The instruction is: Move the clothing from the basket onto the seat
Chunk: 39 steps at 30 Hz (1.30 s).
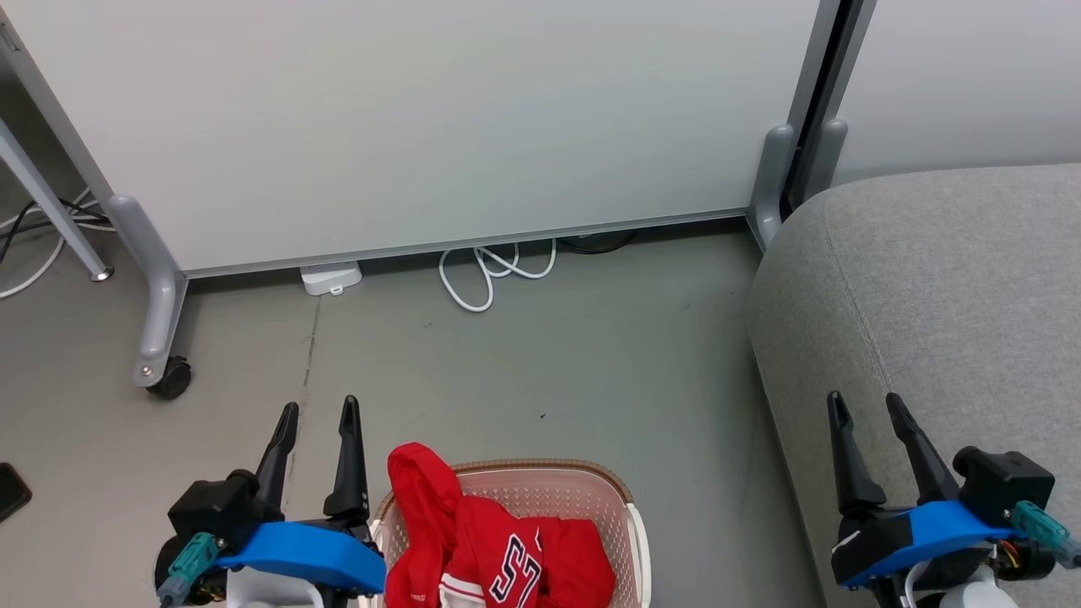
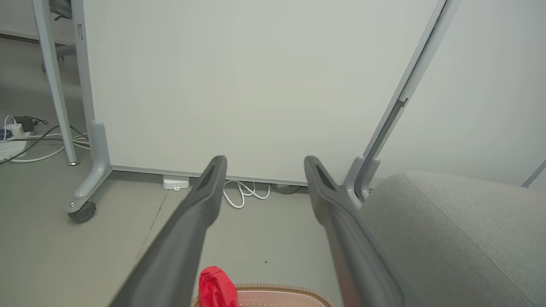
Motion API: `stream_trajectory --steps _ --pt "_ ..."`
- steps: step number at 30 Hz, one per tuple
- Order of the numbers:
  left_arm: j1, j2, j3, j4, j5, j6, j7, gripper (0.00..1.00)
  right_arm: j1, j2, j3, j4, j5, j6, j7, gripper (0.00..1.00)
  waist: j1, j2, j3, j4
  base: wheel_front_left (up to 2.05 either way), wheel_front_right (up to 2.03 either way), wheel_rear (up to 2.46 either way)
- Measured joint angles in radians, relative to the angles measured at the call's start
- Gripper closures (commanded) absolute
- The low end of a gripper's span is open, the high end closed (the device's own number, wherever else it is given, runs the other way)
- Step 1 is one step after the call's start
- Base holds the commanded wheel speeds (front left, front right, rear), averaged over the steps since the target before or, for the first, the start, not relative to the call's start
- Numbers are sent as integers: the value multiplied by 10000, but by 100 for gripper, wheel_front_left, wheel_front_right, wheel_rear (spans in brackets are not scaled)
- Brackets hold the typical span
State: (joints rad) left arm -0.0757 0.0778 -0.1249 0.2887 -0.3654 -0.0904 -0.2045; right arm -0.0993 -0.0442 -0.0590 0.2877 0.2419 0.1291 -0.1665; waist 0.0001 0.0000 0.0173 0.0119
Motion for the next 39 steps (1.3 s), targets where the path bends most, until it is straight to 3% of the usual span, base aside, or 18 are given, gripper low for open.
stream_trajectory --steps 30,39 --pt "4 -100 -213 276 1919 -140 -546 0 -1 -27 21 134 -2069 4 -479 0 0 0 -158 167 0 0 0" --pt "6 -136 -128 301 1795 -165 -571 0 -2 -29 50 159 -2132 4 -508 0 0 1 -117 160 0 0 0"
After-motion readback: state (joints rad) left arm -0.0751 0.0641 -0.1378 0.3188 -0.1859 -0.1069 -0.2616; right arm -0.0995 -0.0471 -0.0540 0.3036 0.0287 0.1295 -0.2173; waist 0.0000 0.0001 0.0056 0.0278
